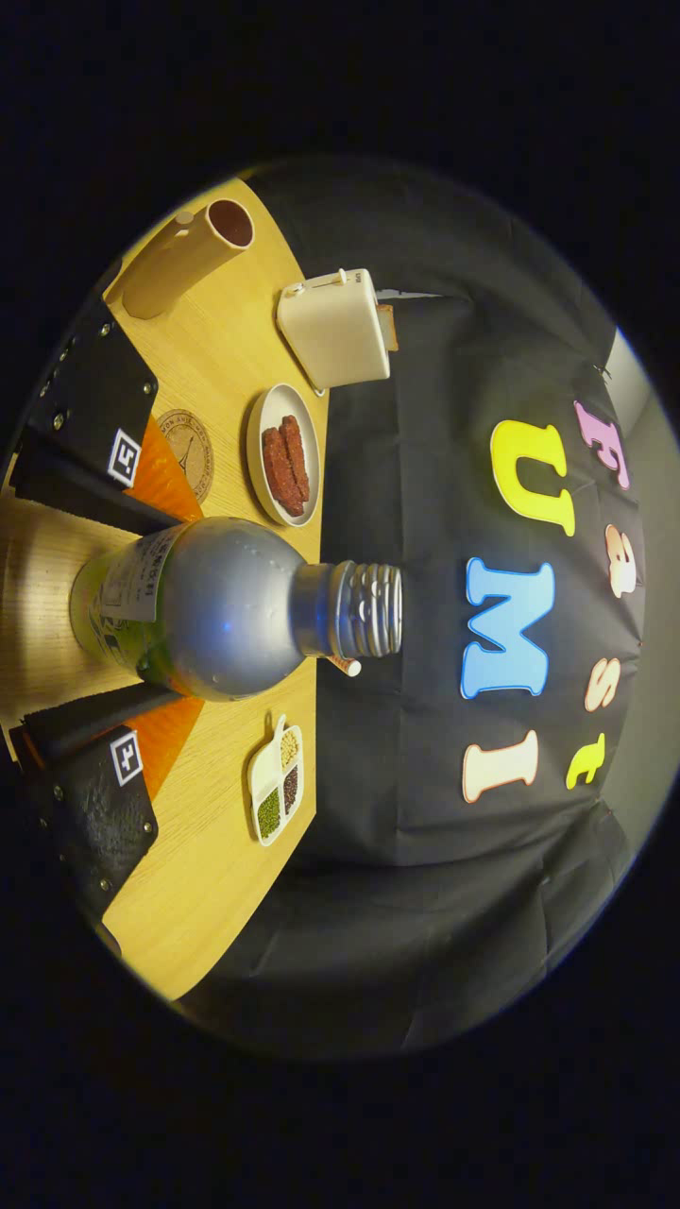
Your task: Take the bottle from table, then pour the juice into the cup, finally place the bottle on the coaster
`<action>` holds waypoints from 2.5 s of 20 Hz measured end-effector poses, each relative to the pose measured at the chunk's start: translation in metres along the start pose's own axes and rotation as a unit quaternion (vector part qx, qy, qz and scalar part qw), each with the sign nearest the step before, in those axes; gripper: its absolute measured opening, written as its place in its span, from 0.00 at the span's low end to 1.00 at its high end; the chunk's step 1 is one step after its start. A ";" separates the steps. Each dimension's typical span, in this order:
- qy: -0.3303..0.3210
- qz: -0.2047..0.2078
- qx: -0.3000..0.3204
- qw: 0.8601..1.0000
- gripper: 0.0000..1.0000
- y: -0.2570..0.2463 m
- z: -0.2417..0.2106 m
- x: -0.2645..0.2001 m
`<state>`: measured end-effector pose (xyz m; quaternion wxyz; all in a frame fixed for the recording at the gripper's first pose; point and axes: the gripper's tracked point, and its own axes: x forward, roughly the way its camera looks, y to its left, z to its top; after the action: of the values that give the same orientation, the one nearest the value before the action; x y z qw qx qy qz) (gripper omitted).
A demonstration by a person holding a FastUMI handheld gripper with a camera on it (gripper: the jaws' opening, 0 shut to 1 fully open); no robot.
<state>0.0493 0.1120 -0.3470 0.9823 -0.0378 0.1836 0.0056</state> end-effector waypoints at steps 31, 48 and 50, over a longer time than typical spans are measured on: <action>0.012 0.041 -0.426 0.904 0.79 0.084 0.079 -0.052; 0.029 0.074 -0.595 0.800 0.75 0.129 0.044 -0.027; 0.026 0.066 -0.623 0.779 0.75 0.132 0.047 -0.023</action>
<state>0.0416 0.2474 -0.3046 0.7367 -0.6293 0.1674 0.1823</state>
